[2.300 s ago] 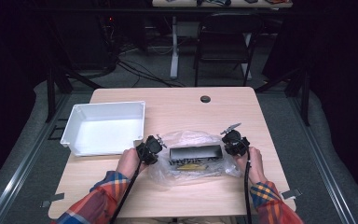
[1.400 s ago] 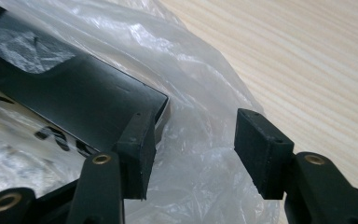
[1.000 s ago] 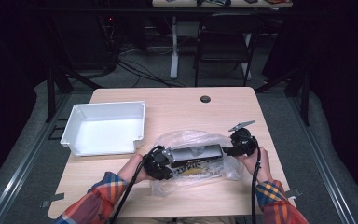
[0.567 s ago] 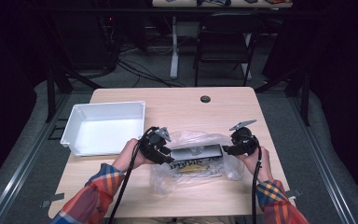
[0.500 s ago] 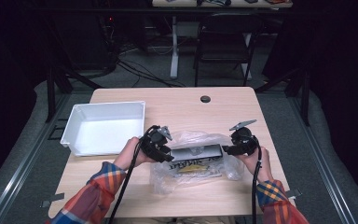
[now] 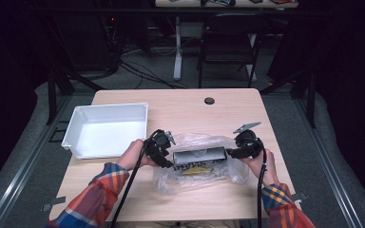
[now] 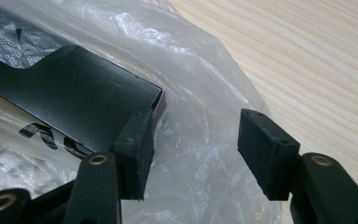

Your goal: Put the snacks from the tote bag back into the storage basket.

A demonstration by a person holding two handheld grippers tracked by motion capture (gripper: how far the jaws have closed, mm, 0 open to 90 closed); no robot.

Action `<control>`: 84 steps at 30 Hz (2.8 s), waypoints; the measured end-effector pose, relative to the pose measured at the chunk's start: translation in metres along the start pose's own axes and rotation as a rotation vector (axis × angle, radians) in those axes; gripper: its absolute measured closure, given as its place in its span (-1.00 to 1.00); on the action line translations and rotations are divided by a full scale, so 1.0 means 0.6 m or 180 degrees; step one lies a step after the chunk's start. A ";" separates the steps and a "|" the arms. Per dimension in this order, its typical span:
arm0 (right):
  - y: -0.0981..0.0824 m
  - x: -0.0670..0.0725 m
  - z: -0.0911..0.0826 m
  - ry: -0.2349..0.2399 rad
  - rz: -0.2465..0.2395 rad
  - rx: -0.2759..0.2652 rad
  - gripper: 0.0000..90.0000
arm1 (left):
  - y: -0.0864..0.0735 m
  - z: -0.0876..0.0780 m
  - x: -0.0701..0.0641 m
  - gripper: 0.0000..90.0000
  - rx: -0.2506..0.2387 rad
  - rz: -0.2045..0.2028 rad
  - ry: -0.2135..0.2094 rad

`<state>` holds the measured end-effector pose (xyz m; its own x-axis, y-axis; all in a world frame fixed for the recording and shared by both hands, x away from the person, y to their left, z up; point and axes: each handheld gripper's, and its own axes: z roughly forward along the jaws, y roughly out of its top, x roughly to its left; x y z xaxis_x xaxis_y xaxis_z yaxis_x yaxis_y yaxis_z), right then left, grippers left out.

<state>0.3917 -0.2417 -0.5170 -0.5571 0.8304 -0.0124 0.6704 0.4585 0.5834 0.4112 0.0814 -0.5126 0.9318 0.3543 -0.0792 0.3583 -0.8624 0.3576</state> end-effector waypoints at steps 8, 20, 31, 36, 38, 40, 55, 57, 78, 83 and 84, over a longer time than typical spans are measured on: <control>-0.002 0.000 0.000 -0.0003 -0.0020 -0.0001 0.00 | 0.005 -0.013 -0.002 -0.12 -0.0177 0.0062 -0.0052; -0.001 0.001 -0.003 0.0029 -0.0066 -0.0015 0.00 | 0.068 0.005 -0.026 -0.06 -0.0229 0.0295 0.0027; -0.002 0.001 -0.001 0.0026 -0.0042 0.0011 -0.01 | 0.075 0.019 -0.031 -0.16 -0.0079 0.0350 0.0071; -0.002 0.001 0.000 0.0027 -0.0038 0.0017 -0.01 | 0.072 0.031 -0.031 -0.17 0.0001 0.0354 0.0068; -0.003 0.001 0.001 0.0031 -0.0034 0.0021 -0.01 | 0.072 0.034 -0.030 -0.17 0.0035 0.0396 0.0085; -0.003 0.000 0.001 0.0029 -0.0038 0.0029 -0.01 | 0.074 0.037 -0.031 -0.17 0.0086 0.0418 0.0093; -0.003 0.000 0.003 0.0015 -0.0028 0.0051 -0.03 | 0.087 0.062 -0.034 -0.14 0.0325 0.0522 0.0167; -0.003 -0.001 0.003 0.0026 -0.0034 0.0066 -0.03 | 0.087 0.062 -0.035 -0.11 0.0315 0.0523 0.0165; -0.005 -0.005 0.012 -0.0044 0.0023 0.0128 0.06 | 0.086 0.009 -0.029 -0.04 0.0050 0.0541 0.0010; -0.006 -0.005 0.015 -0.0027 0.0050 0.0148 0.06 | 0.089 -0.010 -0.029 -0.04 -0.0006 0.0536 0.0011; -0.006 -0.006 0.015 -0.0027 0.0048 0.0137 0.06 | 0.090 -0.014 -0.028 -0.04 -0.0032 0.0538 0.0010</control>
<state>0.3958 -0.2434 -0.5263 -0.5427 0.8399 -0.0107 0.6993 0.4588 0.5482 0.4144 0.0318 -0.4844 0.9785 0.2056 -0.0142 0.1958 -0.9061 0.3750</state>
